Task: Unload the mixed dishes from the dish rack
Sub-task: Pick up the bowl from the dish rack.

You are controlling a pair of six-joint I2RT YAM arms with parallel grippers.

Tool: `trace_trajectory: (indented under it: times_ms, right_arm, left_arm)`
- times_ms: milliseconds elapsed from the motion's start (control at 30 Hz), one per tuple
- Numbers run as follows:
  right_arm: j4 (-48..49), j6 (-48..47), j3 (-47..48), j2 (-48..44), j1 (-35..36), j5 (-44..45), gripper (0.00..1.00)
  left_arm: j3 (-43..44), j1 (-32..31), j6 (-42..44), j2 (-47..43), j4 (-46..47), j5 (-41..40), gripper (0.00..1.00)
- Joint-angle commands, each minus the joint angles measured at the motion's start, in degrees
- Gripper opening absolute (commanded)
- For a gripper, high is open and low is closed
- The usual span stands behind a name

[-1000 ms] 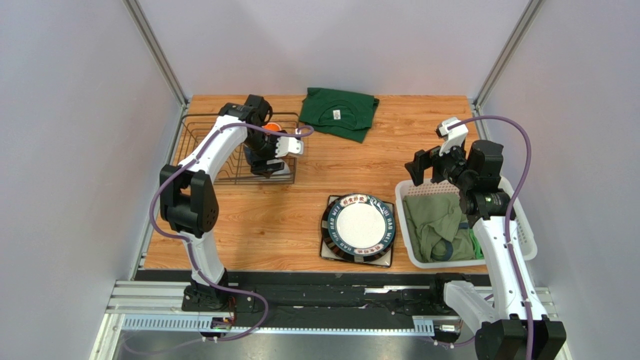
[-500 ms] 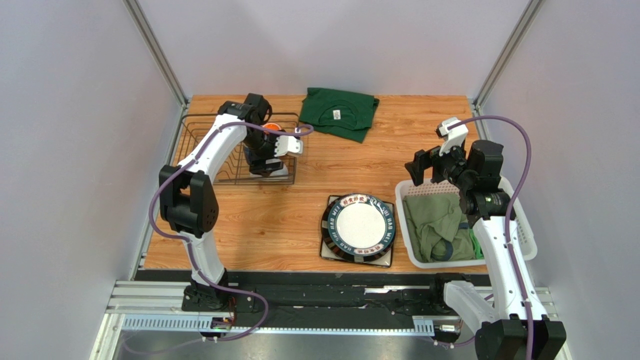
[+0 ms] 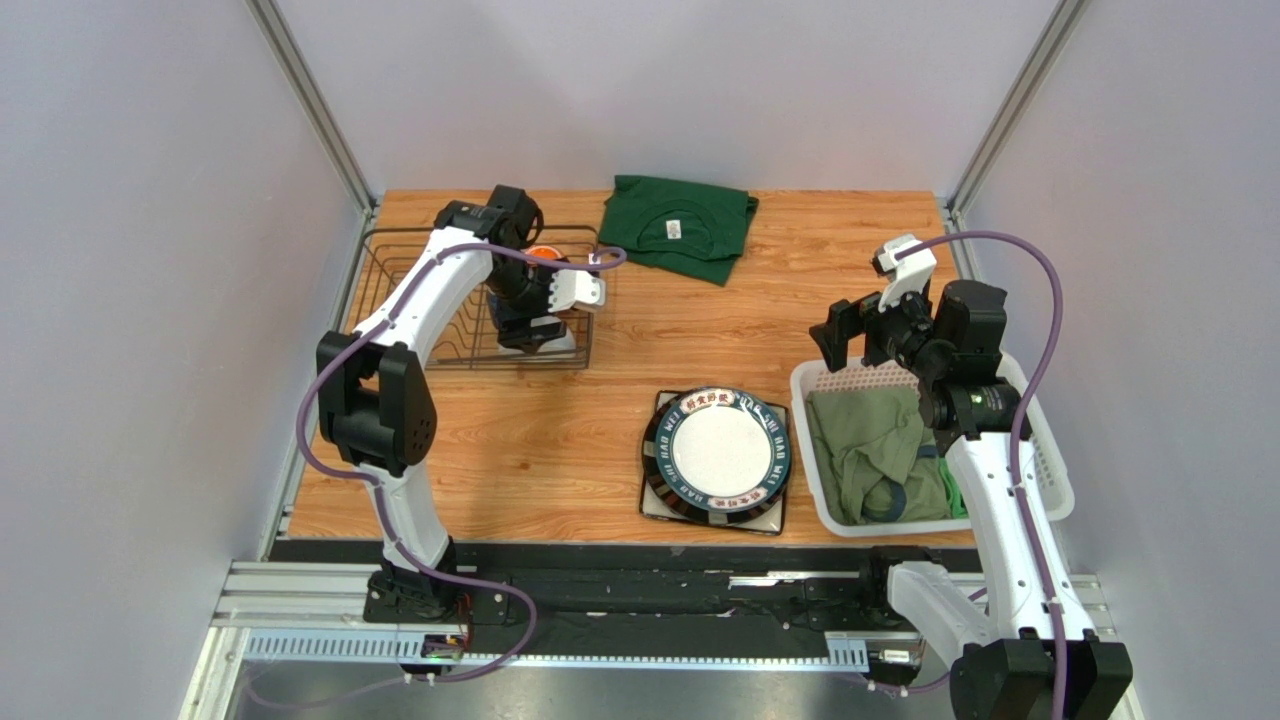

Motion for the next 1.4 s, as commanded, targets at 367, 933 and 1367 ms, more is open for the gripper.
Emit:
trace_trajectory:
  times_ms: [367, 933, 1367]
  right_arm:
    - [4.66, 7.15, 0.00, -3.50, 3.25, -1.60, 0.96]
    - [9.22, -1.72, -2.12, 0.09, 32.60, 25.98, 0.88]
    - [17.75, -7.44, 2.54, 10.20, 43.07, 36.20, 0.84]
  left_arm:
    - [2.53, 0.41, -2.31, -7.70, 1.95, 1.56, 0.47]
    - [1.12, 0.41, -5.65, -10.69, 2.83, 2.97, 0.46]
    - [-1.51, 0.41, -9.52, -12.72, 6.26, 5.43, 0.45]
